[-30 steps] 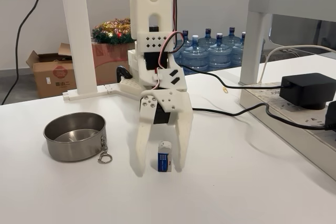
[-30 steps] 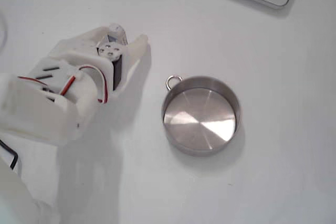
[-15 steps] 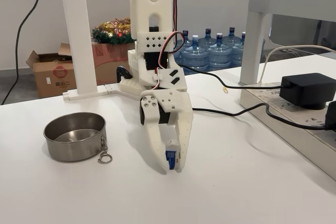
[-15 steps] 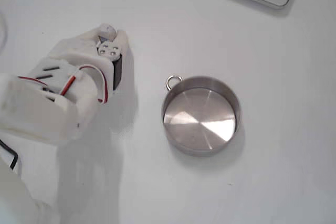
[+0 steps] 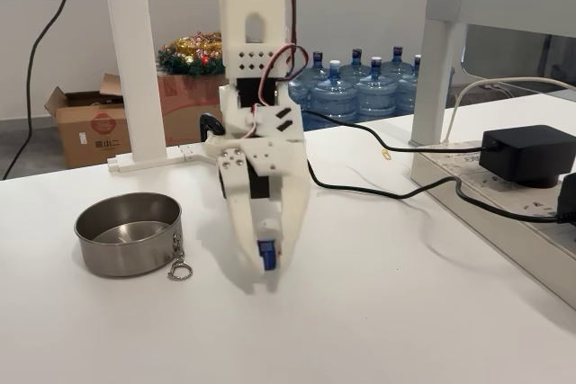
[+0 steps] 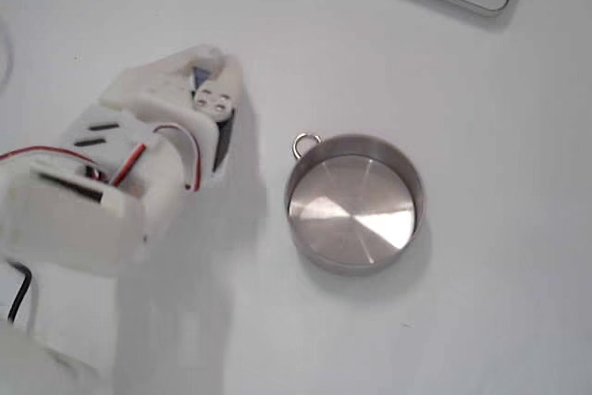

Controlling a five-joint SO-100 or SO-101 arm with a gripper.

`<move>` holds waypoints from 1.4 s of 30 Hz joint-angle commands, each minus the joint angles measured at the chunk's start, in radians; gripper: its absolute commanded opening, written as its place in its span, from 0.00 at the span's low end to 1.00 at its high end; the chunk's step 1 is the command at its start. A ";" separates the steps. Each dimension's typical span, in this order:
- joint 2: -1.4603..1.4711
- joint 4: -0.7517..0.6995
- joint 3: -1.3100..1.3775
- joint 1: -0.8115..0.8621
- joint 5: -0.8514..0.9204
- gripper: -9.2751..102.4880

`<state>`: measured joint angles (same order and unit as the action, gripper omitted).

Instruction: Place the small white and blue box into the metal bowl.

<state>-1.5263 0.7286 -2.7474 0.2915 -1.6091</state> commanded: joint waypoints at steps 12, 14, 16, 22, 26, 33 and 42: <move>-0.374 0.000 -0.206 0.299 0.000 0.08; -0.387 0.000 -0.219 0.337 0.000 0.08; -0.397 0.000 -0.232 0.377 0.000 0.09; -0.390 0.000 -0.249 0.480 0.000 0.11; -0.383 0.005 -0.259 0.500 0.000 0.17; -0.476 0.008 -0.339 0.460 0.002 0.18; -0.710 -0.003 -0.472 0.298 0.150 0.17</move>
<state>-2.1721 0.7271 -3.1431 0.6305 -1.5509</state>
